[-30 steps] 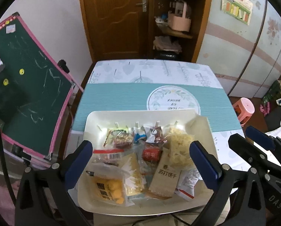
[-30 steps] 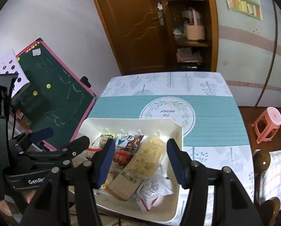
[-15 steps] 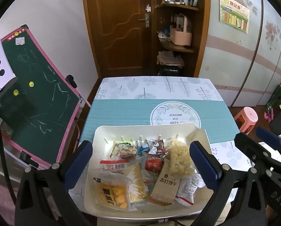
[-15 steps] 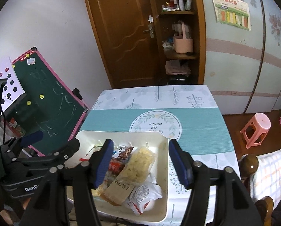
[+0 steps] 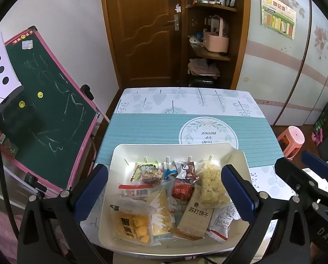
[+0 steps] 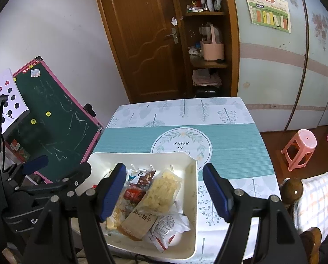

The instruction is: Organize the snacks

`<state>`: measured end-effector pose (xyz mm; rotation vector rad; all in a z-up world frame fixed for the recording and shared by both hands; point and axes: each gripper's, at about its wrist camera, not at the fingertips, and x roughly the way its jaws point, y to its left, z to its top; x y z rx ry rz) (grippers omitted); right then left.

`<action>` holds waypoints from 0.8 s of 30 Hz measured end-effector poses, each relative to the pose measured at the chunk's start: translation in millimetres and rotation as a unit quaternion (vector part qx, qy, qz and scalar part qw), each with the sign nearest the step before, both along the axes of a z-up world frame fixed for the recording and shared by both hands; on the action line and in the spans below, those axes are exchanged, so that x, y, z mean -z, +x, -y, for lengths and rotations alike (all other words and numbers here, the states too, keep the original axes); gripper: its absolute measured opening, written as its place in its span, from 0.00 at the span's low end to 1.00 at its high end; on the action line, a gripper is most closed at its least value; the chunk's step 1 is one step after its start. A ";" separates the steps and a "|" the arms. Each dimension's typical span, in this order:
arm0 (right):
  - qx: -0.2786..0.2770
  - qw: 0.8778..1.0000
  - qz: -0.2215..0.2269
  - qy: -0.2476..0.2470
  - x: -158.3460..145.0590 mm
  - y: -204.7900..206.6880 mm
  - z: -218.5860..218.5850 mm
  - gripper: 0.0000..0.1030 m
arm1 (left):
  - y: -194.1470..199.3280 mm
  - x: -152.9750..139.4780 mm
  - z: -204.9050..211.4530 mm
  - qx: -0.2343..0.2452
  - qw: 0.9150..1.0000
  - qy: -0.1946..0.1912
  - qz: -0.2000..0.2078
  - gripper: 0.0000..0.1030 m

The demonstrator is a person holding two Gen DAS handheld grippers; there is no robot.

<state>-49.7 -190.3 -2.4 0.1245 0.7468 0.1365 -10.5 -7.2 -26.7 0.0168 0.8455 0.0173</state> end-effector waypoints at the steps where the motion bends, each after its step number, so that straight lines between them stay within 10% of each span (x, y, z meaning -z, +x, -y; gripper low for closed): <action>1: -0.001 1.000 -0.001 0.000 0.5 0.4 -0.3 0.71 | 0.2 0.0 -0.6 0.000 1.000 -0.001 -0.001 0.99; 24: -0.004 1.000 -0.012 0.006 9.0 5.6 -2.4 0.71 | 4.3 8.9 -2.4 -0.005 1.000 0.003 -0.010 0.99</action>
